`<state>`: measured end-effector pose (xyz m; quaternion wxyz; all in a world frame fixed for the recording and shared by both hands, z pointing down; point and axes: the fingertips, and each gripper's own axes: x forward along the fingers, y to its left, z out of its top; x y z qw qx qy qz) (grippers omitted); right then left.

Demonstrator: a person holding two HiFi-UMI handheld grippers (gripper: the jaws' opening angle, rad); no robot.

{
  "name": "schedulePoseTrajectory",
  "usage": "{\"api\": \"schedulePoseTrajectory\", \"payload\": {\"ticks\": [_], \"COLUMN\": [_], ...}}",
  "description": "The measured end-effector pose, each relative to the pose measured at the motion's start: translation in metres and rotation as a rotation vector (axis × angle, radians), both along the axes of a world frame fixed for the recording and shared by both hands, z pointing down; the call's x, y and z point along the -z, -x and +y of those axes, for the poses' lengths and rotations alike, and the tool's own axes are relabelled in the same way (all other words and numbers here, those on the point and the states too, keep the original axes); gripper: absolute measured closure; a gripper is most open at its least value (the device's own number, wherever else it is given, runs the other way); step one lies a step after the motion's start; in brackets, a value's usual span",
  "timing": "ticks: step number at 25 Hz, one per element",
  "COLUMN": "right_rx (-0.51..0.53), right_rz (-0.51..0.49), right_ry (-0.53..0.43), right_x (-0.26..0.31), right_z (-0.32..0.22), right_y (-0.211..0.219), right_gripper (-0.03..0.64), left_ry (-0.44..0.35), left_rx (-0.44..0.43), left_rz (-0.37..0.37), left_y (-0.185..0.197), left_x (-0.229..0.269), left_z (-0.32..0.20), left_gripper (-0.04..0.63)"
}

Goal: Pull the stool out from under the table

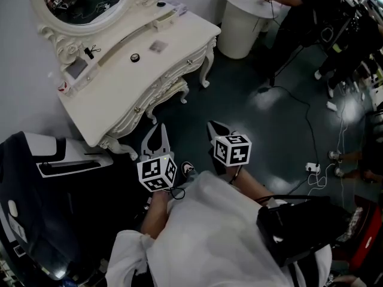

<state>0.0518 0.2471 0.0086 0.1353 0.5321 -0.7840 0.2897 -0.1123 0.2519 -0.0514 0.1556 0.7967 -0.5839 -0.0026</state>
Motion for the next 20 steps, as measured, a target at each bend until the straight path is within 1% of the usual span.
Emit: {"api": "schedulePoseTrajectory", "payload": {"ticks": [7, 11, 20], "right_rx": [0.023, 0.025, 0.062], "right_rz": [0.016, 0.016, 0.025], "right_ry": [-0.008, 0.004, 0.061], "right_x": [0.002, 0.001, -0.018], "right_z": [-0.058, -0.083, -0.112], "right_y": [0.003, 0.004, 0.015], "right_gripper": [0.618, 0.618, 0.618], "left_ry": [0.015, 0.038, 0.077], "left_rx": [0.034, 0.043, 0.074], "left_rz": [0.014, 0.013, 0.013], "left_y": [0.014, 0.021, 0.036], "left_x": [-0.013, -0.021, -0.038], "left_z": [-0.047, -0.068, -0.091], "left_gripper": [0.586, 0.586, 0.586]}}
